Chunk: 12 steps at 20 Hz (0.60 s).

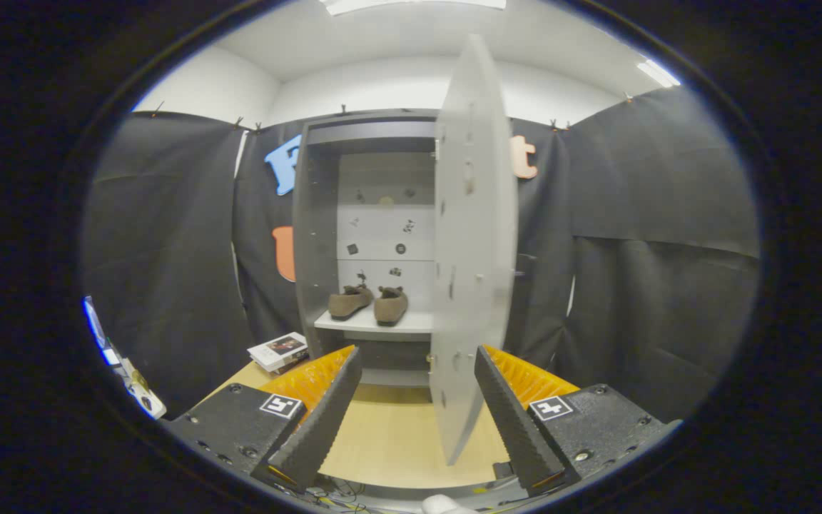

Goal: Open the shoe cabinet door, grab the shoes and put them into the shoe cabinet, then close the shoe cabinet door.

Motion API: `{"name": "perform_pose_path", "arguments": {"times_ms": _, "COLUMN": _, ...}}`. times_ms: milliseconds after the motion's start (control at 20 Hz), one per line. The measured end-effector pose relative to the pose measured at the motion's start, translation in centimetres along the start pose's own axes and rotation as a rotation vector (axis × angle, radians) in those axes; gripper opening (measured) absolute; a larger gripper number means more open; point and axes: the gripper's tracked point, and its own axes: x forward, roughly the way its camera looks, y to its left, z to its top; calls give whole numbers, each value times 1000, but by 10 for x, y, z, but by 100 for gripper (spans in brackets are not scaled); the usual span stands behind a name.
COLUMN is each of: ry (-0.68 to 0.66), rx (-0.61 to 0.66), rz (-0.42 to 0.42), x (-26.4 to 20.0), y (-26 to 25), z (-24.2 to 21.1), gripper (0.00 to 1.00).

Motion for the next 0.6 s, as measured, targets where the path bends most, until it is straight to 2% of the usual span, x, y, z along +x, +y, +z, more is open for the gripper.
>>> {"name": "perform_pose_path", "arguments": {"times_ms": 150, "ry": -9, "rx": 23, "rz": -91, "x": 2, "y": -65, "z": 5, "gripper": 100}}
{"name": "perform_pose_path", "arguments": {"times_ms": 250, "ry": -19, "rx": 50, "rz": -99, "x": 8, "y": -96, "z": 13, "gripper": 100}}
{"name": "perform_pose_path", "arguments": {"times_ms": 450, "ry": -46, "rx": 73, "rz": -66, "x": 45, "y": -139, "z": 31, "gripper": 100}}
{"name": "perform_pose_path", "arguments": {"times_ms": 600, "ry": -37, "rx": 78, "rz": 11, "x": 79, "y": -146, "z": 40, "gripper": 100}}
